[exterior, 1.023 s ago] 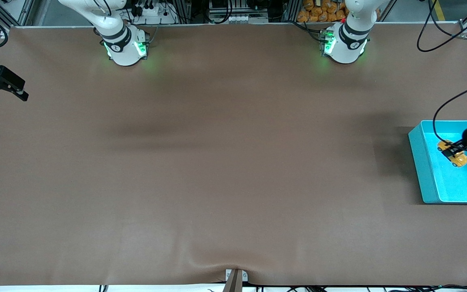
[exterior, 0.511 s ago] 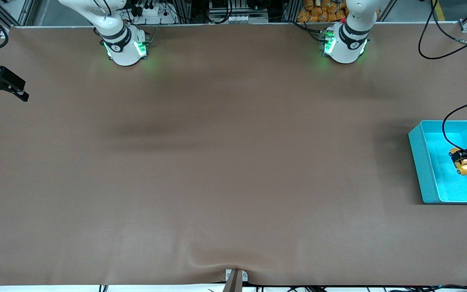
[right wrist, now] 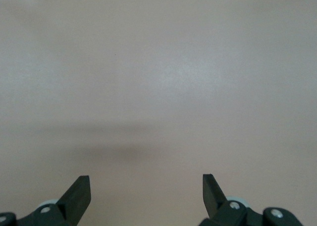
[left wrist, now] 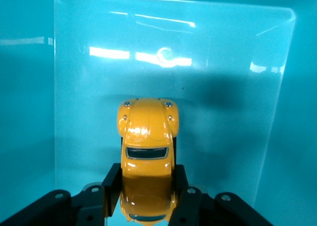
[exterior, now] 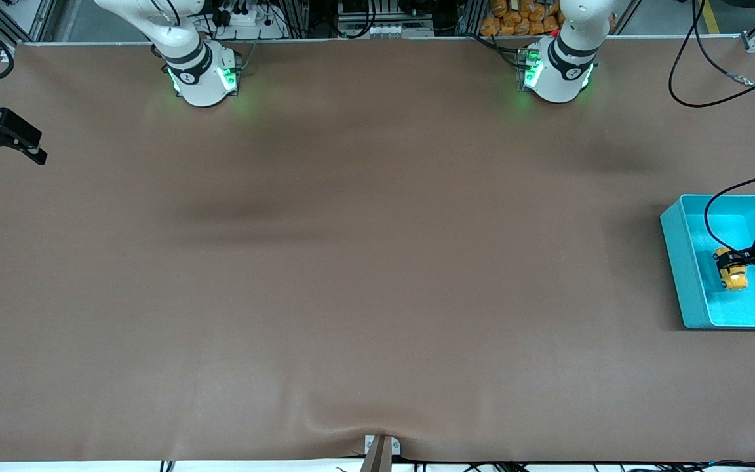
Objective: Wind and store yellow beetle car
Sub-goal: 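Carry the car into the cyan box with the left gripper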
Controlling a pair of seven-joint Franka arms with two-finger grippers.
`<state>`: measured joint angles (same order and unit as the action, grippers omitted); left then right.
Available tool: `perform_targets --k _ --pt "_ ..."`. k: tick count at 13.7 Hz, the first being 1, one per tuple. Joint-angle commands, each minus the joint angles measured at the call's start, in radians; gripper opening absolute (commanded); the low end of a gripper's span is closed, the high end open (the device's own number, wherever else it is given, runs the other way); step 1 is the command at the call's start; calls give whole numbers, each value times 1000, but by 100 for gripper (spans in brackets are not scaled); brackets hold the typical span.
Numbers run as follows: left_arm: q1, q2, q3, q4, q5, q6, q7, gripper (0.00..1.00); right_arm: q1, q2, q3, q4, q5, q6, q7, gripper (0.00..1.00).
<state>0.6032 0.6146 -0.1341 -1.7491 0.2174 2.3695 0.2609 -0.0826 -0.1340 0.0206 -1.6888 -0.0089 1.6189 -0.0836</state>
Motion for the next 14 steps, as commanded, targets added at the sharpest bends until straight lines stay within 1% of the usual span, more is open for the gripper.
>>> perform_targets --k 1,5,14 --pt "12 19 -7 20 -4 20 63 0 -2 10 4 21 -6 -7 15 100" --pt "38 36 -9 17 -3 34 150 0 -2 10 4 21 -6 -7 15 100" --pt "40 57 -7 16 -1 36 156 0 0 10 4 21 -6 -7 16 100"
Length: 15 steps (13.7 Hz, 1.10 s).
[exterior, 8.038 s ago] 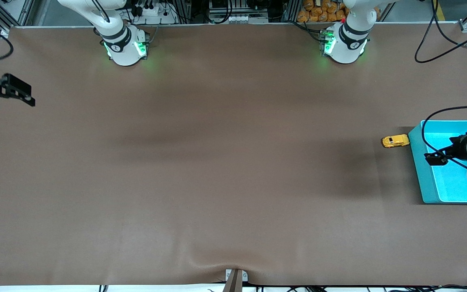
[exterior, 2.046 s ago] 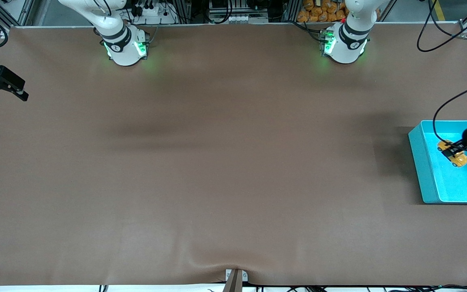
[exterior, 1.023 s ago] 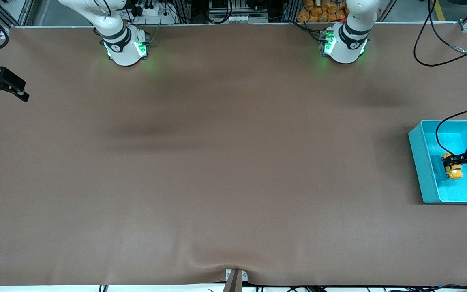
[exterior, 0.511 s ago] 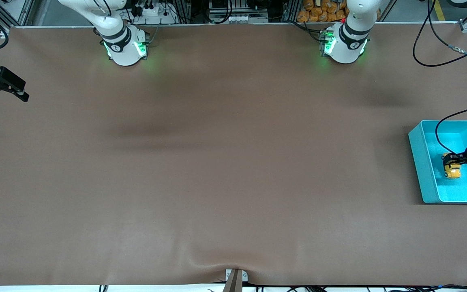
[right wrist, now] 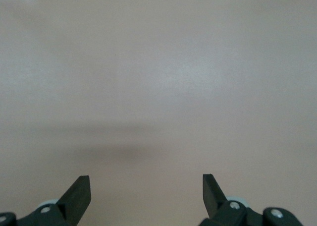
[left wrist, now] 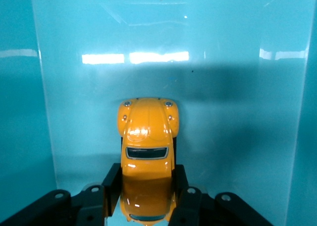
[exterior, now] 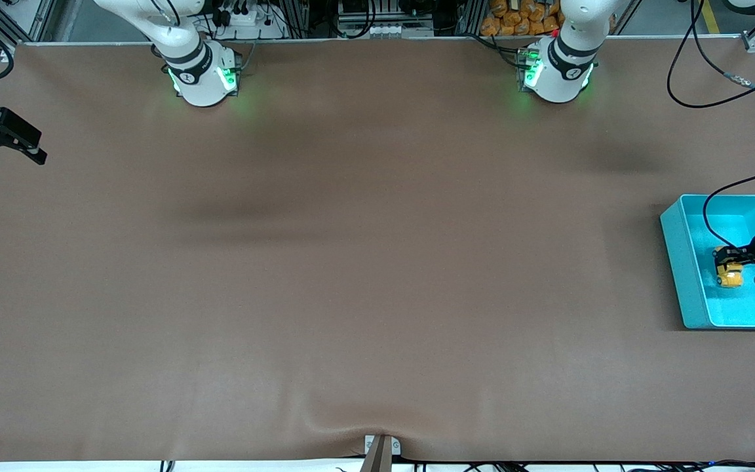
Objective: Wind and store yellow beetle car
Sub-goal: 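Carry the car into the cyan box with the left gripper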
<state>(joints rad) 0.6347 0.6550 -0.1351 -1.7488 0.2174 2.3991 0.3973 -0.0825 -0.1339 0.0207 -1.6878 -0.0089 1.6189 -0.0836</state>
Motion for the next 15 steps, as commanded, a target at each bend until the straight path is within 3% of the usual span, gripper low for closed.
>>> perform_targets --k 1,3,4,6,8,15 --pt "8 18 -6 12 -1 18 20 0 0 10 4 22 -6 -7 18 100" --pt "8 23 -6 12 -1 22 20 0 0 10 4 22 -6 -5 18 100" --pt "8 23 -6 12 -1 22 20 15 0 10 4 22 -6 -5 18 100" --pt "6 22 -6 12 -1 22 18 74 -2 10 4 22 -6 -7 15 100" --pt "5 18 -6 11 -1 22 18 100 -2 10 2 22 -6 -8 15 100" --pt "-3 -43 -15 -17 -1 12 5 100 -2 11 4 20 -6 -11 15 100"
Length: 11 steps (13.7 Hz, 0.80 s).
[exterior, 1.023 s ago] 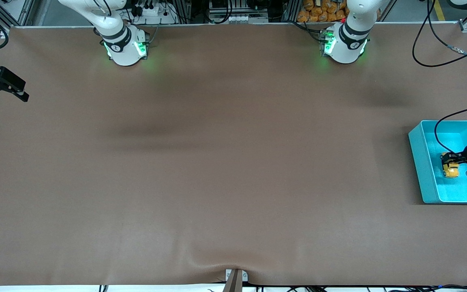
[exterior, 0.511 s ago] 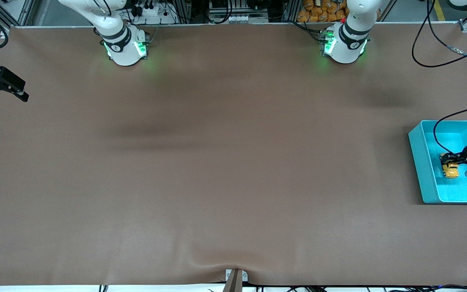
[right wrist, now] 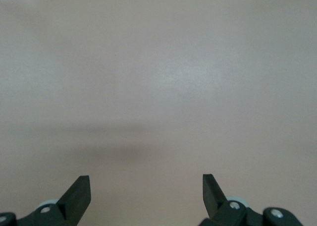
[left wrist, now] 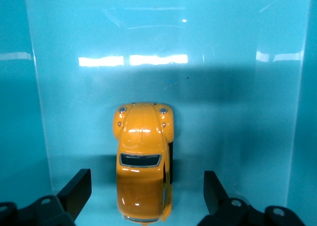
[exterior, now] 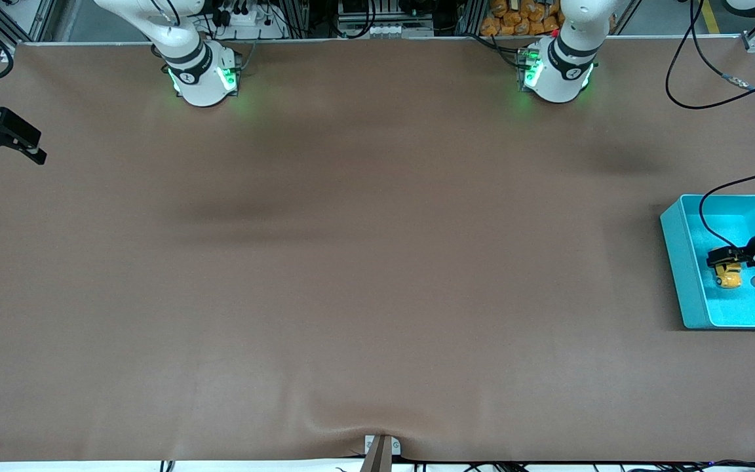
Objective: Wind and store yellow beetle car
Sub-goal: 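Carry the car into the cyan box with the left gripper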
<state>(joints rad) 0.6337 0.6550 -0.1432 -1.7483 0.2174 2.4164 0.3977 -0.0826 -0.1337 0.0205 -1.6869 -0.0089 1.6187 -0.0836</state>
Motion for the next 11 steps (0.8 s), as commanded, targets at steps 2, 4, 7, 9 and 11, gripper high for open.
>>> perform_targets --k 2,4,7,9,11 --pt "-5 -83 -12 -23 -1 -14 0 100 -2 14 4 19 -6 -8 15 100" --pt "-3 -121 -38 -19 -1 -48 -55 100 -3 13 2 21 -6 -8 15 100" --pt "-3 -185 -73 -14 -3 -124 -121 100 -3 12 2 21 -8 -10 15 100" --pt "-3 -233 -102 -10 -3 -201 -169 100 -6 12 1 23 -8 -8 13 100" --pt "-3 -280 -133 -11 -15 -258 -220 100 -8 13 1 24 -8 -13 13 100"
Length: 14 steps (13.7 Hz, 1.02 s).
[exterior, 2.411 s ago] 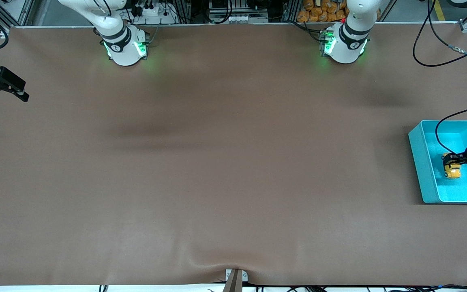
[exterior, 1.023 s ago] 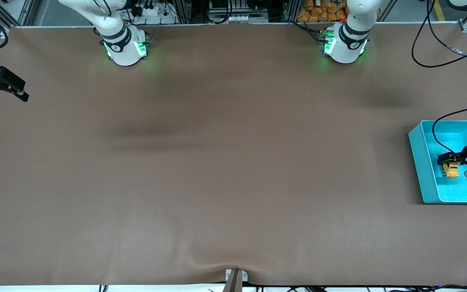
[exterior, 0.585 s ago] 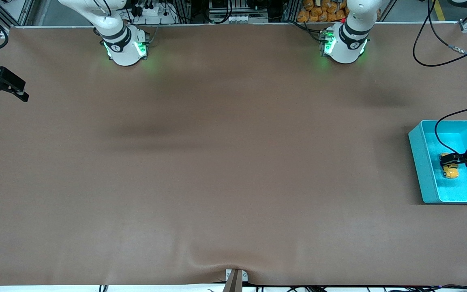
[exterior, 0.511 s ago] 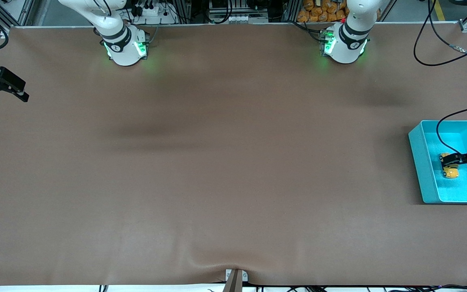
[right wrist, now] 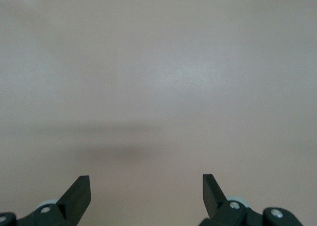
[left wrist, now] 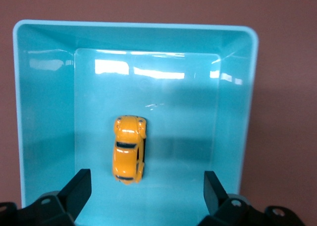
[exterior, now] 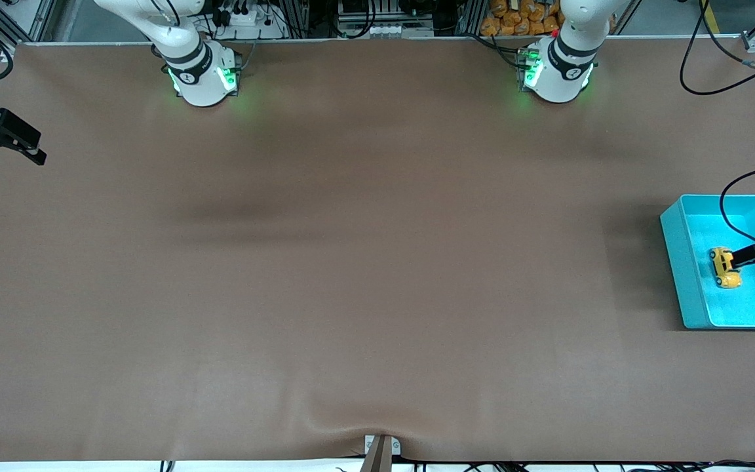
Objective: Wind and store yellow beetle car
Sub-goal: 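Open the left gripper and lift it out of the box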
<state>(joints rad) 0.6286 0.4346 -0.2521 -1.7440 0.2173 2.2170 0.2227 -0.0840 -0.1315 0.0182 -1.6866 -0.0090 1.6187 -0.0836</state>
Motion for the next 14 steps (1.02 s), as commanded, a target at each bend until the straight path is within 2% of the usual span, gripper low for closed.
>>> perform_targets --k 1,4,10,12,14 --pt "3 -82 -50 -16 -15 -83 -80 100 -6 10 3 25 -8 -14 13 100" --pt "2 -129 -131 -19 -15 -199 -157 100 -5 10 3 25 -8 -13 13 100" --pt "8 -232 -321 -17 -27 -315 -235 100 -8 10 2 36 -2 -17 25 100" --pt "10 -270 -352 -14 -85 -352 -262 100 -10 12 2 39 0 -19 25 100" --pt "-24 -307 -346 -6 -131 -376 -267 100 -10 12 2 39 0 -17 25 100"
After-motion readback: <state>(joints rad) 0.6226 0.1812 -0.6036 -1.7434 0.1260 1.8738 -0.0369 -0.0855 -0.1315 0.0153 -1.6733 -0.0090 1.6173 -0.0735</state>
